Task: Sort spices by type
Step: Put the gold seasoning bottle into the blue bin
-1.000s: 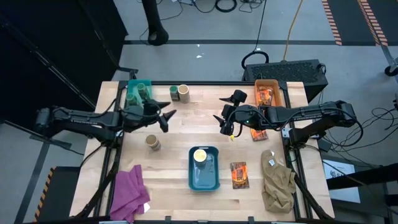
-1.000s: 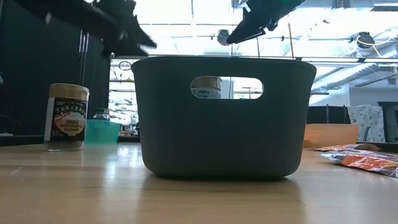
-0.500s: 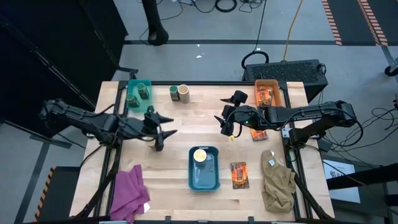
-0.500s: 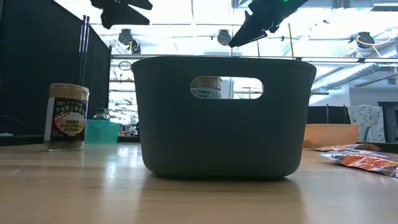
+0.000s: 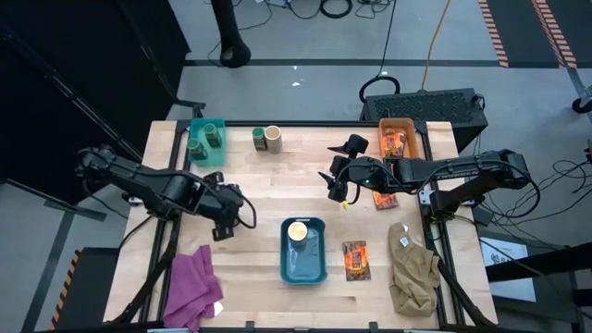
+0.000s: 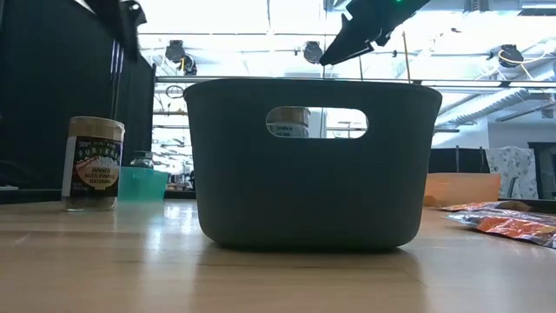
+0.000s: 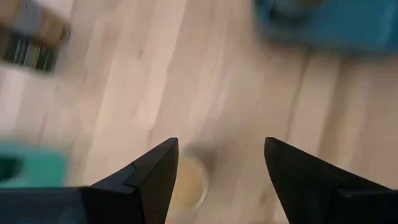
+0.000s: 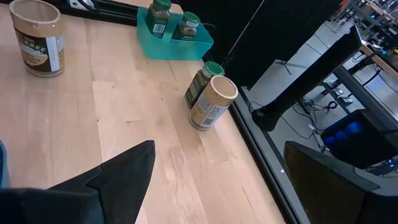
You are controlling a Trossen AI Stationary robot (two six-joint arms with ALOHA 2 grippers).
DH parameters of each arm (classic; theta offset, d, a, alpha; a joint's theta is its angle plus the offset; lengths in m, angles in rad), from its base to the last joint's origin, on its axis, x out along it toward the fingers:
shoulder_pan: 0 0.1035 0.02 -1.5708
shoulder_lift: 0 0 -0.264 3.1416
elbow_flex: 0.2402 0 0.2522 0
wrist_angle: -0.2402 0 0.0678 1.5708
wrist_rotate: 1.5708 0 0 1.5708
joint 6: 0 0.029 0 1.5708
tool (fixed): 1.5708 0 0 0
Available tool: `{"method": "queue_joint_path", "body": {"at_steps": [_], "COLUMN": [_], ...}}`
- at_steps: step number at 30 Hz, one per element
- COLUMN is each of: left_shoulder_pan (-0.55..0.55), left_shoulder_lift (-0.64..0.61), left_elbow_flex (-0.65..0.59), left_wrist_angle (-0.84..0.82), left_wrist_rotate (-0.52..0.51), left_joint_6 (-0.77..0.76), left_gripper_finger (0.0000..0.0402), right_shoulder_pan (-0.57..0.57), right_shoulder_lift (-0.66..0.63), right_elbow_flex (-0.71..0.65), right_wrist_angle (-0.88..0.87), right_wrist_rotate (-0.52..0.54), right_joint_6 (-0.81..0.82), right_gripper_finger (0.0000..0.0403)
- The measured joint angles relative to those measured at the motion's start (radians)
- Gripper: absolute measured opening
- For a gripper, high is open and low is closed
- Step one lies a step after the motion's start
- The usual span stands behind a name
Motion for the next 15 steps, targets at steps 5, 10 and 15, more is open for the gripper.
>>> {"method": "queue_joint_path", "body": {"at_steps": [5,10,15], "left_shoulder_pan": [0.002,-0.003,-0.003], "left_shoulder_lift": [0.006,-0.013,-0.013], "left_elbow_flex": [0.000,0.000,0.000], "left_wrist_angle": [-0.143,-0.143,-0.143], "left_wrist_rotate": [0.014,0.015,0.014], "left_joint_6": [-0.048,-0.052,-0.055], "left_gripper_finger": [0.0244,0.0244,0.0244], "right_shoulder_pan": [0.000,0.000,0.000], "right_shoulder_lift": [0.000,0.000,0.000], "right_elbow_flex": [0.000,0.000,0.000], "right_wrist_angle": [0.000,-0.001,-0.001], "right_wrist_rotate": [0.000,0.000,0.000], "right_joint_6": [0.000,0.000,0.000], "right_gripper_finger": [0.0338,0.0338,0.0338]}}
